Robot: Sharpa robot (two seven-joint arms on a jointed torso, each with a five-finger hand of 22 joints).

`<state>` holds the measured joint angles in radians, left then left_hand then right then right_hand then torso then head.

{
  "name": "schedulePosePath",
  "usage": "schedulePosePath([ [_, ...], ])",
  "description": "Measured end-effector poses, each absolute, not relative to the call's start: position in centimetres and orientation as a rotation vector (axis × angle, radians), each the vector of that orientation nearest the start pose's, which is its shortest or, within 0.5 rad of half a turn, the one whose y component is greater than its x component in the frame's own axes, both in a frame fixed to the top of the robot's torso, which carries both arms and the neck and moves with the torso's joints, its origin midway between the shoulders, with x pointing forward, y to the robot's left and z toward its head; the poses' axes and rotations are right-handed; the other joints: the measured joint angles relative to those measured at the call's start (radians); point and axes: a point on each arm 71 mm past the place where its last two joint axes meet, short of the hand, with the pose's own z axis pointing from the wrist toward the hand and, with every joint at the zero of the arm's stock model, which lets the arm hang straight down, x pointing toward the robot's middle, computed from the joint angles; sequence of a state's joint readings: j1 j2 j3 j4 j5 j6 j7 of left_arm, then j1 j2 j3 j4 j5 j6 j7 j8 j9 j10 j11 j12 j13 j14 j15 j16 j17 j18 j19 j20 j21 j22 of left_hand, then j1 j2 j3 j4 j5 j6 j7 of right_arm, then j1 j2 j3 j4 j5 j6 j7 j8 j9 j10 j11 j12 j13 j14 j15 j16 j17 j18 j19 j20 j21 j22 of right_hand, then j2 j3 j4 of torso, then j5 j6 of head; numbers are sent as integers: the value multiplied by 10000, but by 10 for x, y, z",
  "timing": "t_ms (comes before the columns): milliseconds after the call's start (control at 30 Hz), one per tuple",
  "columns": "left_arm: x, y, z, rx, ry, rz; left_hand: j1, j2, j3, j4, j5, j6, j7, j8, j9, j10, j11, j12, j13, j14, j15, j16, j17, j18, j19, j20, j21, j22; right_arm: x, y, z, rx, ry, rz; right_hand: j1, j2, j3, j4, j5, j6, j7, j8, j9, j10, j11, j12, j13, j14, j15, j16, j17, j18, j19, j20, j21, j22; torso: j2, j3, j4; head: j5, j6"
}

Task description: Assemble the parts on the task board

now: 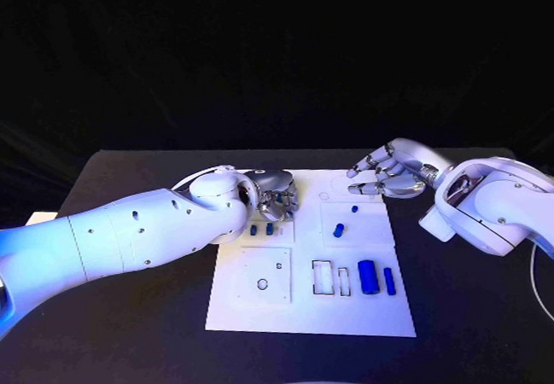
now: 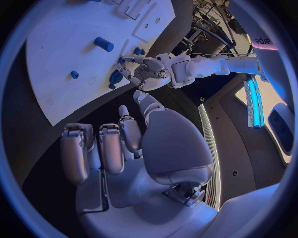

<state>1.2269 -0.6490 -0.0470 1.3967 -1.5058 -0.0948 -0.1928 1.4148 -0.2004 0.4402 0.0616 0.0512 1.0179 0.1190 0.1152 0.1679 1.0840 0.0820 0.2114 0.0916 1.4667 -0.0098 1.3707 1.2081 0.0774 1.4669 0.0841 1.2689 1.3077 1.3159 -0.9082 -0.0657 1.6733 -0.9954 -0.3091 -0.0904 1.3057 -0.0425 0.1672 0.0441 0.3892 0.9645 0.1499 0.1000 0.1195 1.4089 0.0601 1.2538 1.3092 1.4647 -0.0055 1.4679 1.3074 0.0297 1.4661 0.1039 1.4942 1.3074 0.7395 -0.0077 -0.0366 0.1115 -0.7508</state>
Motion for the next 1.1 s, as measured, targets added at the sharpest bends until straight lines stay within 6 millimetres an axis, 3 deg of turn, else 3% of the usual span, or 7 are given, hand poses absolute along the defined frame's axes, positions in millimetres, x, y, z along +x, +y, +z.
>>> schedulePosePath([
  [500,505,139,-195,2934,18412,-5724,-35,-39,-111,-110,0,-1,-1,-116,-78,-197,-123,-145,-21,6,65,-85,-187,2,-2,74,-222,-1,471,-192,-135,1888,17302,9370,0,0,0,0,0,0,0,0,0,0,0,0,0,0,0,0,-1,0,0,0,0,-1,-2,-1,-2,23,2],
  [1100,505,142,-195,2882,18391,-5714,-35,-40,-149,-148,0,-37,-38,-154,-105,-270,-123,-176,-74,6,65,-85,-226,2,-38,108,-279,-3,471,-191,-136,1883,17318,9390,0,0,0,0,0,0,0,0,0,0,0,0,0,0,0,0,6,0,0,0,0,7,2,4,-8,26,-25],
])
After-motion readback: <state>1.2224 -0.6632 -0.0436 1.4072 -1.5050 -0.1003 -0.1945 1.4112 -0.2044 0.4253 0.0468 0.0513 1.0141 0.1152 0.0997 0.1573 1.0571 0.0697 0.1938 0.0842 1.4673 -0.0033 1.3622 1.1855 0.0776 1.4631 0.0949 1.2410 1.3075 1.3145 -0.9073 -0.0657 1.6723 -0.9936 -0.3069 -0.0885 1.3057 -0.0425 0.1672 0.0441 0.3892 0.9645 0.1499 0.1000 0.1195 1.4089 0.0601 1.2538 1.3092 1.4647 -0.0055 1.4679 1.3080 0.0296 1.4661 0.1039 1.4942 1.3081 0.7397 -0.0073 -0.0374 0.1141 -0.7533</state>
